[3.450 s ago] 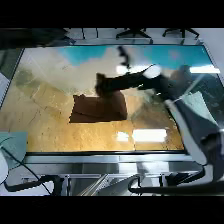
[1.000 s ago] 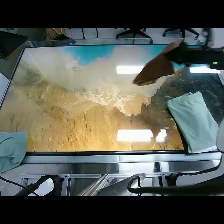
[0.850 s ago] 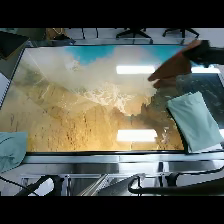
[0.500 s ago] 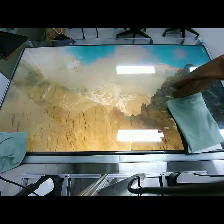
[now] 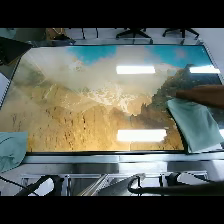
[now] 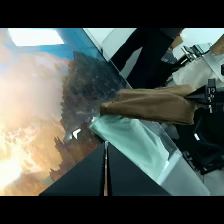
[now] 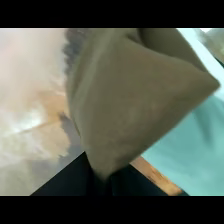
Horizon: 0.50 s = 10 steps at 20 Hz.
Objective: Fold the shirts.
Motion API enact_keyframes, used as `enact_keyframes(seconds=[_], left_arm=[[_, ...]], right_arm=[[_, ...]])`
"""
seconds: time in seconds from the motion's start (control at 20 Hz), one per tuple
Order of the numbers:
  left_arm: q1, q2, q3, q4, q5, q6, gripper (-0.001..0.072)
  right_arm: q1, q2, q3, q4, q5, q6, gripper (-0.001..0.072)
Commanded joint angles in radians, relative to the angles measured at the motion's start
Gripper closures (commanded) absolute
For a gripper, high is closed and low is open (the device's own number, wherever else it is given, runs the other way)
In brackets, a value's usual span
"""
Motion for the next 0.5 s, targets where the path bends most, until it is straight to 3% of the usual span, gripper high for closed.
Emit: enact_keyframes(seconds=[0.0,0.3,0.35,0.4,0.45], left_arm=[[0.000,0.000,0.000,0.000,-0.044,-0.001,0.0691],[0.000,0.000,0.000,0.001,-0.100,0.008,0.0691],[0.000,0.000,0.000,0.001,-0.116,0.008,0.0691],[0.001,0.000,0.000,0.001,-0.134,0.008,0.0691],[0.000,0.000,0.000,0.001,-0.149,0.008,0.0690]], right_arm=[[-0.003,0.105,-0.148,-0.229,0.090,0.065,0.0693],[-0.003,0.211,-0.534,-0.406,0.036,0.039,0.0680],[-0.003,0.206,-0.566,-0.414,0.013,0.017,0.0540],[-0.003,0.193,-0.578,-0.430,0.000,-0.004,0.0292],[-0.003,0.175,-0.570,-0.436,0.003,-0.006,0.0191]])
